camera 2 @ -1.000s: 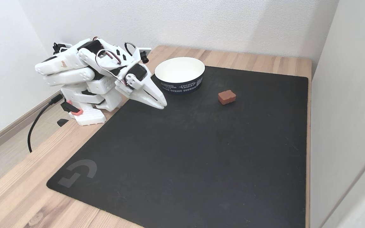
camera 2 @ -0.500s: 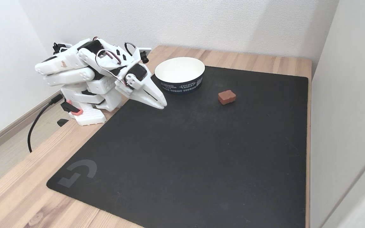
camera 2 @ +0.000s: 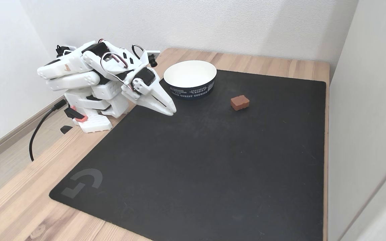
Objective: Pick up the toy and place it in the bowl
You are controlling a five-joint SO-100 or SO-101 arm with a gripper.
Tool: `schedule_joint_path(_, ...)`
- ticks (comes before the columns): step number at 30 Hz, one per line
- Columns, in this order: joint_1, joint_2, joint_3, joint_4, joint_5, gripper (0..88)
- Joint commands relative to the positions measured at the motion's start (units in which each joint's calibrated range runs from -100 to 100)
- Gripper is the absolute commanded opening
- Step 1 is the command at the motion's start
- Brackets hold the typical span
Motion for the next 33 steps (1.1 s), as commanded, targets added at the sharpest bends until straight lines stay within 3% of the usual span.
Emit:
schedule_joint_path(1, 0.74, -0.58, 0.36, -0.47, -0.14, 2.4)
schedule_joint_path(20, -0.1, 0.42, -1.72, -0.04, -0.19, 2.5)
schedule_joint_path(33, -6.29, 40.77, -41.01, -0.55, -0.19, 2.4)
